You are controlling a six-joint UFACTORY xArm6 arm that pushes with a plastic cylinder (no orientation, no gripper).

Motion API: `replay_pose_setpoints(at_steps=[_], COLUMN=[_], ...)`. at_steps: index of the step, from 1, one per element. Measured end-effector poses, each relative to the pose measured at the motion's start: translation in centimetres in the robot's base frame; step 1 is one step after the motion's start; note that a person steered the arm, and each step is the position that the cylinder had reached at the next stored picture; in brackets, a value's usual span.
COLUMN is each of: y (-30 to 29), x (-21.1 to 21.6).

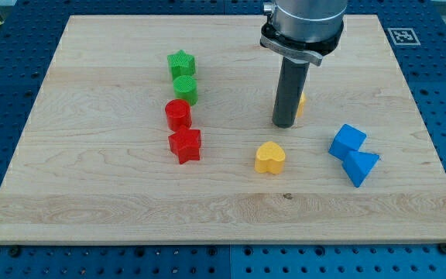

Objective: Separate the blue cube from the blue triangle

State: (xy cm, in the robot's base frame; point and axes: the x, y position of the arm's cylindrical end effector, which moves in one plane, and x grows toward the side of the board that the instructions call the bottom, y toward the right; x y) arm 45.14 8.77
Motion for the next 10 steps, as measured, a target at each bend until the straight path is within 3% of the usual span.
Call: replay_pose_setpoints(at_steps=[1,4,8,10], y=[1.0,1.5,-1.0,3.1], x=[0.1,-5.4,4.0,7.2])
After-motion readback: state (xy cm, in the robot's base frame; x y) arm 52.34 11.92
